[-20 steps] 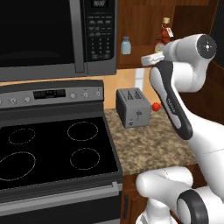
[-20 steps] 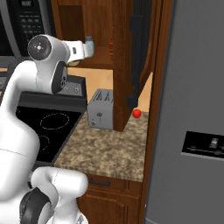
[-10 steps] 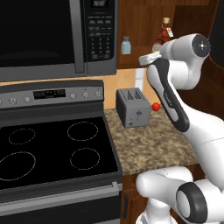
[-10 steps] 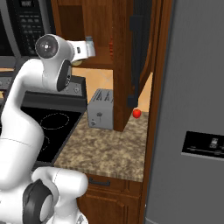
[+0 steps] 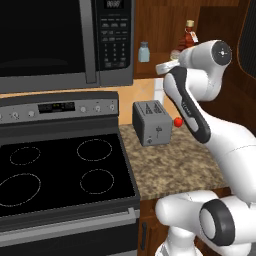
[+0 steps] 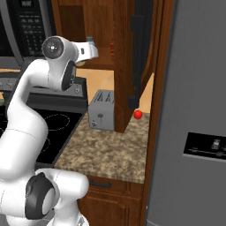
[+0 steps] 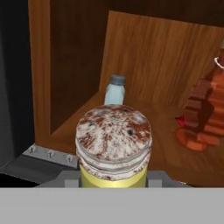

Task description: Put the shaker and condiment bottle from the counter next to their counterparts in the cabinet.

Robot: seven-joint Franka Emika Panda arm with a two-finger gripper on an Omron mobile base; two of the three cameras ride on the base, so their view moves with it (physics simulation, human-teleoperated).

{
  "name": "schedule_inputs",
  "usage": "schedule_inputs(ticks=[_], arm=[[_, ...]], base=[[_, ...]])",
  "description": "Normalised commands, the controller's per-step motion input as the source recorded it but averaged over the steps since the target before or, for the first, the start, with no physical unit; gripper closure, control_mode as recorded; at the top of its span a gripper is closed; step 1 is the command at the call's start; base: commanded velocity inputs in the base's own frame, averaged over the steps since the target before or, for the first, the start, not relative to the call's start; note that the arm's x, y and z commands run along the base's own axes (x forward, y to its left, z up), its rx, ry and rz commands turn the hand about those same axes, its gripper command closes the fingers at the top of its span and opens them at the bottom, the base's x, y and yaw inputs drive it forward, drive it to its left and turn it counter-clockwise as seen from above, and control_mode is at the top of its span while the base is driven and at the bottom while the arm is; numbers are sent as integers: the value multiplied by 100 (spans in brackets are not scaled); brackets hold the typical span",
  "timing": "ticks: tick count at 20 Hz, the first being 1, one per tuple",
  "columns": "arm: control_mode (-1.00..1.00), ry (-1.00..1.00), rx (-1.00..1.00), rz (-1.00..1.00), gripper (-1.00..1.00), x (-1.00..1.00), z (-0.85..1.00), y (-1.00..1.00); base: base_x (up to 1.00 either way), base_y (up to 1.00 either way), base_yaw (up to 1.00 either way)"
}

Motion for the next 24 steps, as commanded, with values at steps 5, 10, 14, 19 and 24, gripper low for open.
schedule_inputs(ticks=[5, 10, 14, 19, 24], arm=[[-100, 0, 0, 0, 100, 33, -5, 0], [-100, 0, 0, 0, 100, 32, -8, 0], [-100, 0, 0, 0, 100, 38, -11, 3], [-100, 0, 0, 0, 100, 40, -9, 2], [-100, 0, 0, 0, 100, 37, -2, 0]], base=[[0, 0, 0], [0, 0, 0], [0, 0, 0], [0, 0, 0], [0, 0, 0]])
